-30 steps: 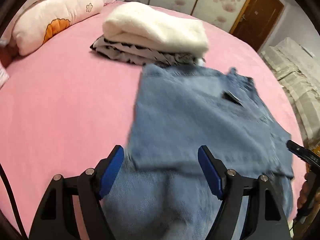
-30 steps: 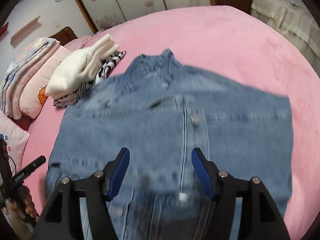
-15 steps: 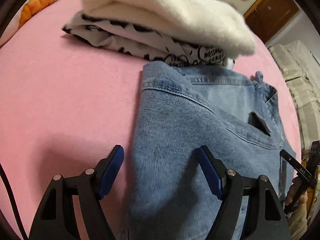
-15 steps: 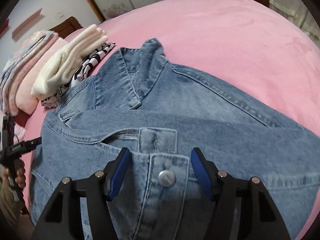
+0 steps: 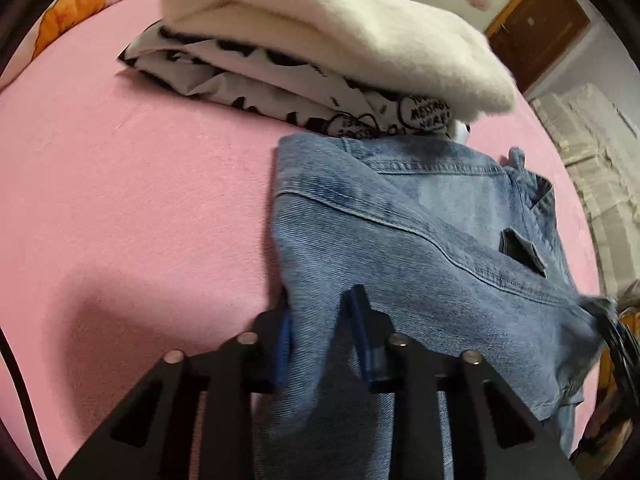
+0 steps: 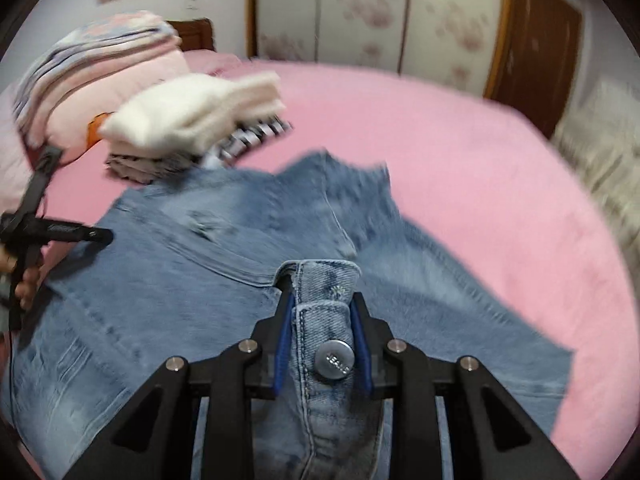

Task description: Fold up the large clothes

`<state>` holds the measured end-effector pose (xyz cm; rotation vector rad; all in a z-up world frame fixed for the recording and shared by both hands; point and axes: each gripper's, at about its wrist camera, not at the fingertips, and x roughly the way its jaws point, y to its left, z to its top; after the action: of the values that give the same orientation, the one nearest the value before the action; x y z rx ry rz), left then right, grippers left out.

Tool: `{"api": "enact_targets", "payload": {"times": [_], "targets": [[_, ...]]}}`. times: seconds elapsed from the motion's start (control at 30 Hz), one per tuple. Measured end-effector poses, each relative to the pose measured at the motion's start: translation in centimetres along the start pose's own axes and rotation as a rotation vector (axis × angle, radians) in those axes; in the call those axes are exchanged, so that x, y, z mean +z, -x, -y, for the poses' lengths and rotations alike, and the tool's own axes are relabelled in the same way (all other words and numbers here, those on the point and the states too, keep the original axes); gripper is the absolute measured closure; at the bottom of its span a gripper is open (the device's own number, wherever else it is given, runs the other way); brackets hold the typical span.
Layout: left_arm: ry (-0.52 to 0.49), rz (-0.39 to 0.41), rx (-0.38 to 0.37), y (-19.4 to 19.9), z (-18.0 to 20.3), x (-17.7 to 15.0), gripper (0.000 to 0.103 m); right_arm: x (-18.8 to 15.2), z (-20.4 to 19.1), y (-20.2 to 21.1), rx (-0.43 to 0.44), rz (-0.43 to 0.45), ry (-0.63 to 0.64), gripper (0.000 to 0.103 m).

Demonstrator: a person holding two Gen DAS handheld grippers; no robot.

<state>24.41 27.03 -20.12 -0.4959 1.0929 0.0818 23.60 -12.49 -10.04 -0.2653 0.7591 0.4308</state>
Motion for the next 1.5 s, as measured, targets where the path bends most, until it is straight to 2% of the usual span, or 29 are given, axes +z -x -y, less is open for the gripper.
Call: {"api": "enact_targets", "payload": {"times": [0.07, 0.2, 0.33, 0.4, 0.53, 0.6, 0.67, 0.7, 0.73, 0.8, 0.9, 0.97, 1.0, 1.03, 1.07, 1.17, 1.27, 1.37, 1.43, 1.5], "targets": [[0.019, 0.013, -0.011, 0.2, -0.5, -0.2, 0.086, 0.5, -1.4, 2.1, -0.022, 0.057, 0.056, 0.076], [0.029, 0.039, -0.008, 0.6, -0.6, -0.6, 0.089, 2.1, -3.7, 6.1, -0.062, 0.197, 0.14, 0.076], [0.055, 0.06, -0.018, 1.1, -1.0, -0.6, 0.09, 4.3, -4.2, 8.7, -0.071, 0.296, 0.136, 0.076], [0.058, 0.074, -0.013, 1.2, -0.8, -0.5, 0.09, 4.8, -3.6, 8.7, -0.105, 0.305, 0.118, 0.076], [0.013, 0.076, 0.013, 0.6, 0.8, -0.3, 0.09, 5.0, -0.2, 5.0, -0.155, 0.195, 0.02, 0.076], [-0.025, 0.075, 0.066, 0.0, 1.8, -0.2, 0.09, 4.0, 2.4, 0.7, -0.153, 0.061, -0.043, 0.073], [-0.039, 0.069, 0.099, -0.5, 2.1, -0.1, 0.086, 2.3, 4.9, -4.3, -0.108, -0.107, -0.132, 0.071], [-0.044, 0.065, 0.109, -0.9, 2.3, 0.0, 0.085, 1.4, 6.0, -6.3, -0.111, -0.179, -0.173, 0.066], [-0.046, 0.059, 0.115, -1.1, 2.4, 0.1, 0.084, 0.7, 7.0, -7.4, -0.11, -0.21, -0.215, 0.065], [-0.049, 0.043, 0.125, -1.0, 2.6, 0.5, 0.082, 0.0, 8.4, -7.3, -0.104, -0.211, -0.316, 0.065], [-0.069, 0.022, 0.156, 0.1, 3.4, 0.7, 0.074, -0.4, 10.3, -4.5, -0.048, -0.12, -0.481, 0.064], [-0.091, 0.051, 0.182, 1.3, 5.2, 0.5, 0.068, -0.3, 9.8, -2.8, -0.051, -0.07, -0.499, 0.064], [-0.103, 0.077, 0.184, 2.1, 6.2, 0.1, 0.063, -0.1, 8.8, -2.0, -0.067, -0.055, -0.476, 0.064], [-0.112, 0.098, 0.17, 2.7, 7.2, -0.3, 0.052, 0.2, 7.7, -1.6, -0.083, -0.057, -0.446, 0.064], [-0.128, 0.126, 0.131, 3.5, 8.6, -1.0, 0.046, 0.6, 6.4, -1.4, -0.084, -0.062, -0.414, 0.064], [-0.192, 0.177, 0.047, 4.8, 12.6, -3.0, 0.045, 1.4, 0.9, -1.6, -0.033, -0.069, -0.295, 0.064], [-0.221, 0.199, 0.004, 4.4, 15.5, -4.7, 0.045, 1.2, -3.8, -2.2, 0.04, -0.065, -0.212, 0.064], [-0.222, 0.155, 0.046, 1.8, 16.5, -6.1, 0.045, 0.3, -7.3, -4.3, 0.019, -0.1, -0.124, 0.064], [-0.205, 0.096, 0.099, -0.1, 15.9, -6.8, 0.045, -0.7, -7.2, -5.6, 0.008, -0.151, -0.133, 0.064], [-0.192, 0.068, 0.113, -1.1, 14.5, -7.1, 0.045, -2.2, -6.0, -6.6, -0.022, -0.208, -0.159, 0.071]]}}
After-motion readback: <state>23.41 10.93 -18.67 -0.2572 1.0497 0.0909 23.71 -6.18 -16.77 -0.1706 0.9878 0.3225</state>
